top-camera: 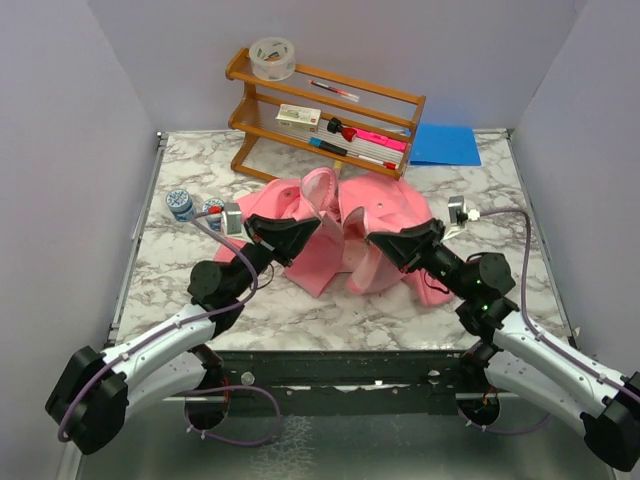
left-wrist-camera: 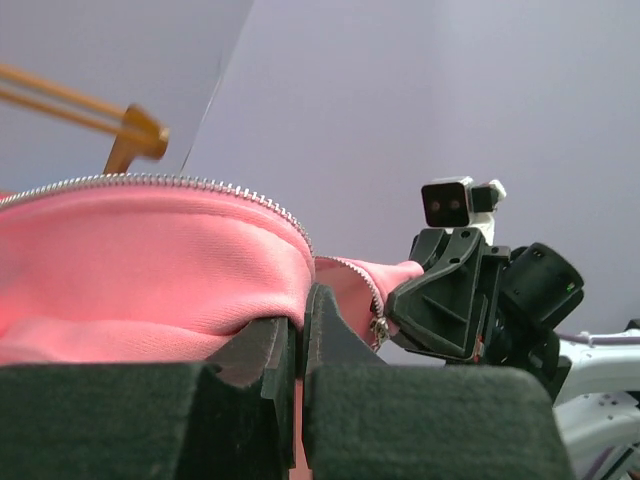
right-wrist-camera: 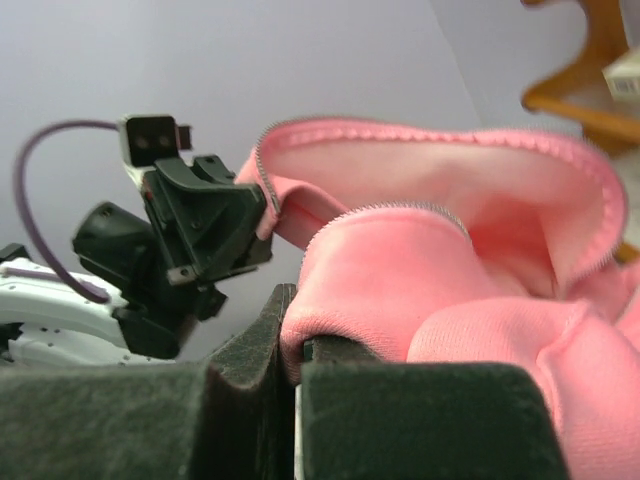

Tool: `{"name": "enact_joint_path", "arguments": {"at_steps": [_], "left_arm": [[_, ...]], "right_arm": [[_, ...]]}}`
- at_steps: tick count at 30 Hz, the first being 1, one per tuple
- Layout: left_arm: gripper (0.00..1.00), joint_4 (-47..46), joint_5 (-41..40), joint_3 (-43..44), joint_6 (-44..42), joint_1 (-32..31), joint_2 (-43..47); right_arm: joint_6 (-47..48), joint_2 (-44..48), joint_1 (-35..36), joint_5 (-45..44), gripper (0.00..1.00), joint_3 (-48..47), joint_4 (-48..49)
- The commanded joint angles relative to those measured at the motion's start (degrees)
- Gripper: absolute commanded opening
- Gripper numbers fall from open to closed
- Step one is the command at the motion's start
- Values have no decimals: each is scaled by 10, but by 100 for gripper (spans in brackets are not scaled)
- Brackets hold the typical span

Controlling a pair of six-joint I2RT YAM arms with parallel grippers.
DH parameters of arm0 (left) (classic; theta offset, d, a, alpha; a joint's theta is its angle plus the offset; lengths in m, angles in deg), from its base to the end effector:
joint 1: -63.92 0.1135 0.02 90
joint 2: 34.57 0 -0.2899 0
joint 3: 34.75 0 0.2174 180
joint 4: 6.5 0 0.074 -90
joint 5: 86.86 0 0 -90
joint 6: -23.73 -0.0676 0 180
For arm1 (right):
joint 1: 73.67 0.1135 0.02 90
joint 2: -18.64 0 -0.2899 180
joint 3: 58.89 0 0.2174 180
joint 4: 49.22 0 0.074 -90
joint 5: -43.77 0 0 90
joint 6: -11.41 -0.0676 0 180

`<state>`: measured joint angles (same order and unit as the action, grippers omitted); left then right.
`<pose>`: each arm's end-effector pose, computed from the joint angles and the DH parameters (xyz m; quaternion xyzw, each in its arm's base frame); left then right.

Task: Zip up the jacket
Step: Pick up the jacket from the center of the board.

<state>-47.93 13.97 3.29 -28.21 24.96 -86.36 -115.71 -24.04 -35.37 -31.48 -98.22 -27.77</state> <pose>0.1290 -0.1207 0.3548 0.0848 0.5145 -0.5686 0.6362 0.1121 0.1104 0.3406 -0.1099 0.5811 0.5507 0.5890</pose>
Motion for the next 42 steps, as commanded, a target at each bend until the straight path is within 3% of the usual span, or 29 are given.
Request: {"name": "enact_joint_path", "arguments": {"at_steps": [1, 6, 13, 32, 42], "left_arm": [[0, -272, -8, 8, 38, 2, -52], [0, -430, 14, 14, 77, 2, -130], [0, -434, 68, 54, 70, 2, -149], [0, -435, 98, 100, 102, 1, -110], [0, -436, 117, 116, 114, -12, -111]], "right_arm": [[25, -30, 4, 50, 0, -69, 99], [5, -97, 3, 127, 0, -132, 161], [-16, -159, 3, 171, 0, -186, 189], [-47, -152, 3, 176, 0, -190, 244], [-76, -183, 3, 223, 0, -208, 290]]}}
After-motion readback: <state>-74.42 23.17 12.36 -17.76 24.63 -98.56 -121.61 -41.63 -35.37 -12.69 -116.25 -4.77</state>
